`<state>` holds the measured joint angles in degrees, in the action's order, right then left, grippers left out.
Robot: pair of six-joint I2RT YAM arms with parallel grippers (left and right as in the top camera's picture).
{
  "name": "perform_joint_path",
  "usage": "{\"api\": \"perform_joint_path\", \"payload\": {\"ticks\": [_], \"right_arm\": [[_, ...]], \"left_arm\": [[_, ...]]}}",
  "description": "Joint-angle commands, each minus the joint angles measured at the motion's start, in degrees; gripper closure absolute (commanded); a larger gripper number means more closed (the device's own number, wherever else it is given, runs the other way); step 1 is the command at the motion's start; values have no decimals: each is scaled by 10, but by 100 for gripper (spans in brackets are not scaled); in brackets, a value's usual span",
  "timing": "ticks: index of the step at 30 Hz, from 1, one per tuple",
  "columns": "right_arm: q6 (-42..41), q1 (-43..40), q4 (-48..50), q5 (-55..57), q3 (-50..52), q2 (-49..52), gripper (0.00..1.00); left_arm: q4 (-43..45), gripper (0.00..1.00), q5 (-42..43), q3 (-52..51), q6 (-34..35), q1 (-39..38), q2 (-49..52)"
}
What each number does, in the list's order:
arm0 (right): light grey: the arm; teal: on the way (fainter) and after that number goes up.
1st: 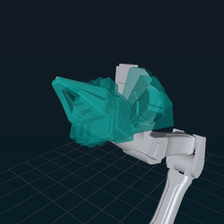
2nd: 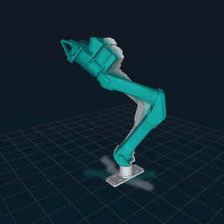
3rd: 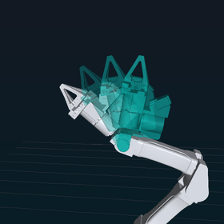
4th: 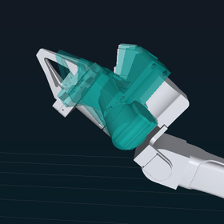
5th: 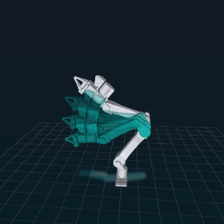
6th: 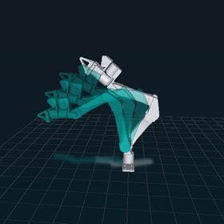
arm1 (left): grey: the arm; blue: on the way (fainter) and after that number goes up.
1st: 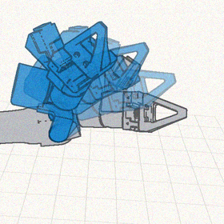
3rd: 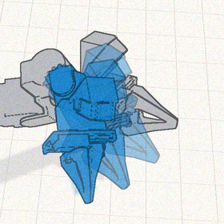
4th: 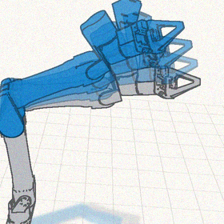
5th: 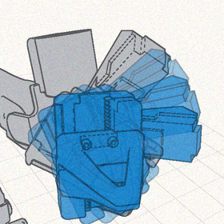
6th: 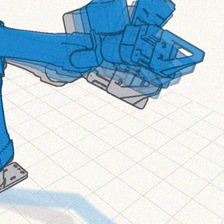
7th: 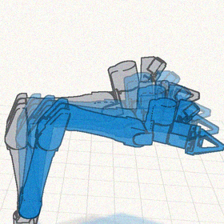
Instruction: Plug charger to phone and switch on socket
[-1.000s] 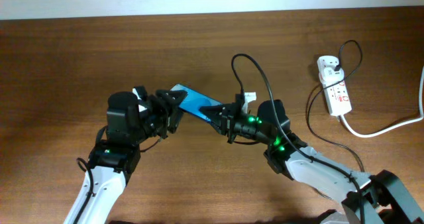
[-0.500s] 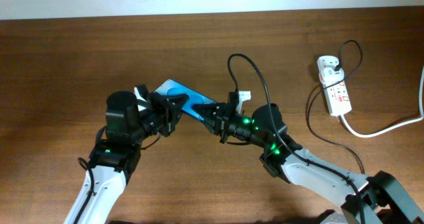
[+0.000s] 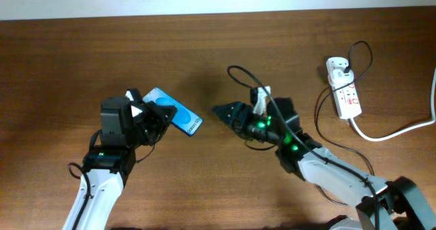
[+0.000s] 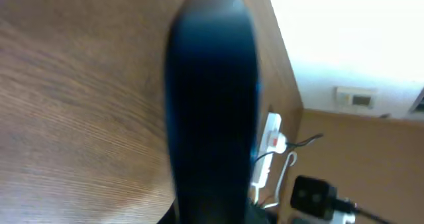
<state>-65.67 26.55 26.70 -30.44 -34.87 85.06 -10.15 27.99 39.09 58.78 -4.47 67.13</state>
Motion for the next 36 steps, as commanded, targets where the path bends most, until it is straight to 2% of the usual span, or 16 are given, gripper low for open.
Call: {"api": "perform_joint_path", "payload": {"ticks": [1,4,8,9,10,13,16,18,22,26,28,34,36], "right_arm": [[239,-84,-168,-21,0,-27,40],[367,-165,-366,9,-22,-139,37],[528,-179,-723,197,-173,-276,37],[549,-179,-767,215,-191,-287,28],[572,-179,-804,224,-196,-297,2],[584,-179,-851,277,-196,-257,2],[584,-179,-861,286,-196,-145,1],[584,-179,-887,288,-196,-10,34],[583,-179,-925,338,-196,123,37],[584,-179,-892,385,-196,135,39],[619,-179,-873,389,-196,136,54],[628,-179,-825,361,-144,137,58],[644,-179,-823,361,-138,137,88]], "left_arm": [[-17,100,48,4,-128,3,-3],[-32,100,52,4,-152,2,-3],[-30,100,75,4,-152,2,-3],[-27,100,98,4,-152,2,-3],[-24,100,122,4,-152,2,-3],[-23,100,193,4,-171,2,3],[-24,100,249,4,-201,2,28],[-24,100,280,4,-201,2,64],[-24,100,288,4,-211,2,77],[-24,100,289,4,-211,2,77],[-24,100,289,4,-211,2,77],[-24,98,312,4,-211,2,77],[-24,97,312,4,-211,2,77]]}}
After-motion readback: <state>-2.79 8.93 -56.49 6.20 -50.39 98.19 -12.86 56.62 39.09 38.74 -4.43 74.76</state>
